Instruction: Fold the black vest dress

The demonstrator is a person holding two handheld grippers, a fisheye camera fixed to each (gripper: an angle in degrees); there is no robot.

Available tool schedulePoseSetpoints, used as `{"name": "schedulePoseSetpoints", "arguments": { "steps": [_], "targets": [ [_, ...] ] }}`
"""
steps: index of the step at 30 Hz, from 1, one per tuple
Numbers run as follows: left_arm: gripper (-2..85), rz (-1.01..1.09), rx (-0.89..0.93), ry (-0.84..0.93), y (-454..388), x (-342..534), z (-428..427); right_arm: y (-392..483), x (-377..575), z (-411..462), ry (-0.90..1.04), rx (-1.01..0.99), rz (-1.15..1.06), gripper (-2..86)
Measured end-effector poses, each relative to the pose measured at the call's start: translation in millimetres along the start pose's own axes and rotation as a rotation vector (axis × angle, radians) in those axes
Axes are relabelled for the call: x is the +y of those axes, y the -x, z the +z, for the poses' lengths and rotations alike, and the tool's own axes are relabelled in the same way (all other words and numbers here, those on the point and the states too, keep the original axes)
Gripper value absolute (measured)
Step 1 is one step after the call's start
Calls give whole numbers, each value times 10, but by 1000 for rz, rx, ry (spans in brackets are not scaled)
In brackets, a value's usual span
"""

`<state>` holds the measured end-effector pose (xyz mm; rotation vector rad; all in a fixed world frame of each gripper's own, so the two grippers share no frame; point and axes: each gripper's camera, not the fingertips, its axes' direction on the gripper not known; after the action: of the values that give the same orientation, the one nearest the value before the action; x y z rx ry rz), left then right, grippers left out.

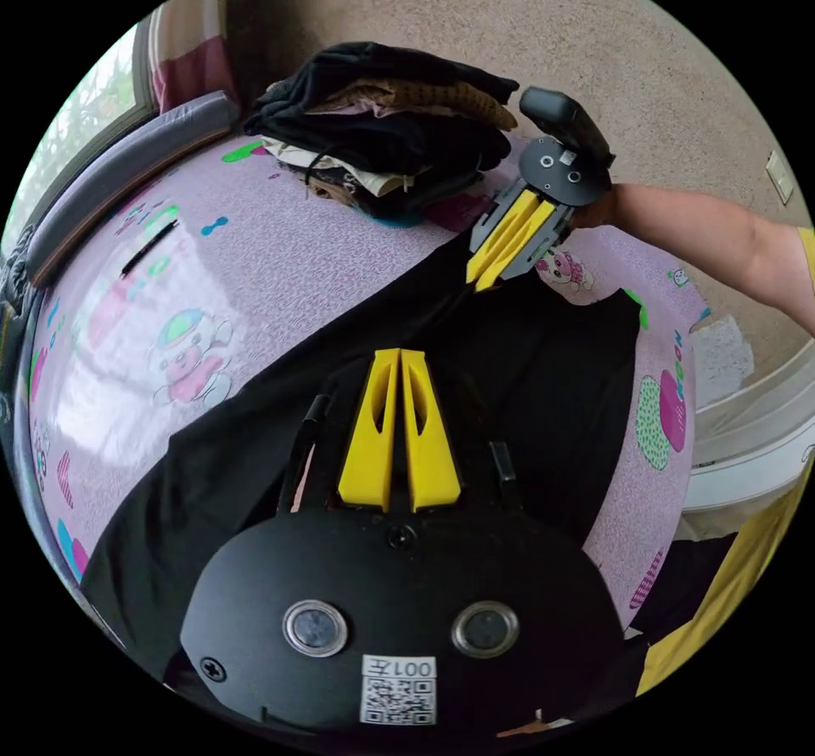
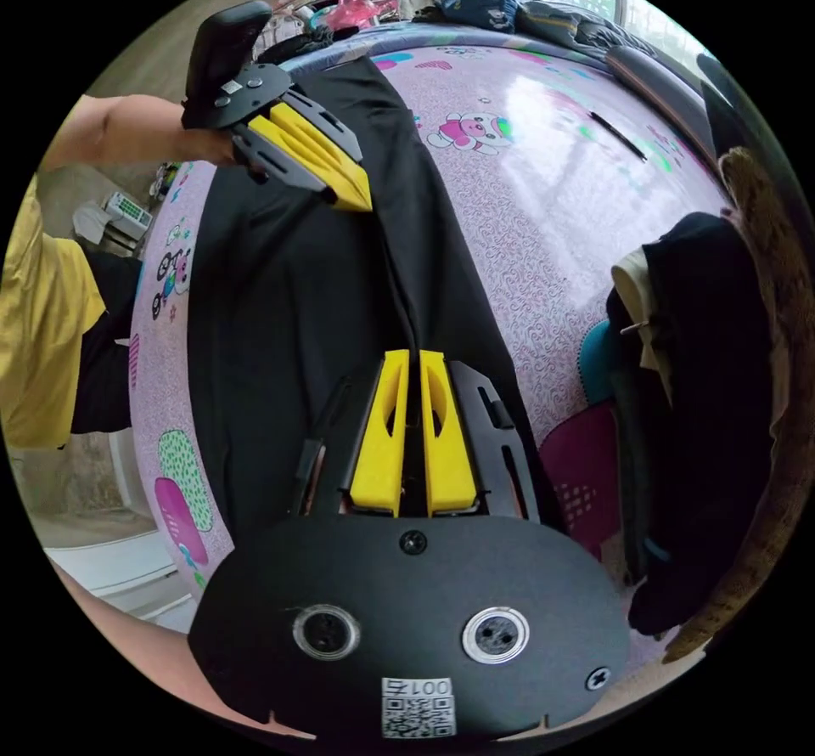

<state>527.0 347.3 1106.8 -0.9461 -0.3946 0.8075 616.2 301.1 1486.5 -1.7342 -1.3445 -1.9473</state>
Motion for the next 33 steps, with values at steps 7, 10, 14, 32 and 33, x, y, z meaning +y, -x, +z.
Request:
{"name": "schedulePoseSetpoints", "arguments": {
  "steps": [7, 10, 14, 32, 33],
  "targets": [
    [-12, -106, -113, -48, 181, 485, -476, -150, 463, -181, -120, 1, 192, 9],
    [-12, -232, -250, -67, 487, 698, -656, -334, 885, -301, -234, 125, 499, 5],
    [-12, -481, -331, -65, 1058, 1053, -788, -366, 1123, -176, -232, 179, 708, 2],
    [-13, -643, -414, -63, 1119, 1657, -433, 36, 870, 420, -221, 205, 730, -2],
    [-13, -641, -422, -60, 1109, 1660, -427, 59, 924, 431, -223, 225, 760, -2]
  ]
}}
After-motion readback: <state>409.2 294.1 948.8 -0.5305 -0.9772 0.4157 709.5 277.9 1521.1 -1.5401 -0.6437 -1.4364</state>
